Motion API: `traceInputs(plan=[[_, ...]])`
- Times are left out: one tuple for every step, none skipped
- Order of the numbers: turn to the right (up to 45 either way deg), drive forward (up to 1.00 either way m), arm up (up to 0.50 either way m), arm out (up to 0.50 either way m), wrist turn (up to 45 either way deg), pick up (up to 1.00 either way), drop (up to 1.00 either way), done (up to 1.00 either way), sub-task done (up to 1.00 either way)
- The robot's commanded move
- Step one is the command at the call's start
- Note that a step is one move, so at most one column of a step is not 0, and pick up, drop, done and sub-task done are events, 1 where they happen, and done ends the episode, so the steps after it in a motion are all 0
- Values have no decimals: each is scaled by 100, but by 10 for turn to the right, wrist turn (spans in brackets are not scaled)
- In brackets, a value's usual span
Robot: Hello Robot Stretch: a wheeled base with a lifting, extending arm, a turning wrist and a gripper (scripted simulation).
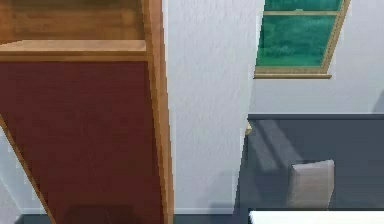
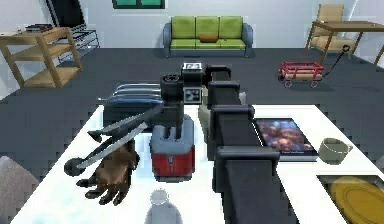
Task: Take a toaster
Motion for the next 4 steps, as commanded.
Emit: traceInputs(plan=[[0,0,0,0,450,0,0,0,0],[0,0,0,0,300,0,0,0,0],[0,0,-28,0,0,0,0,0,0],[0,0,0,0,0,100,0,0,0]])
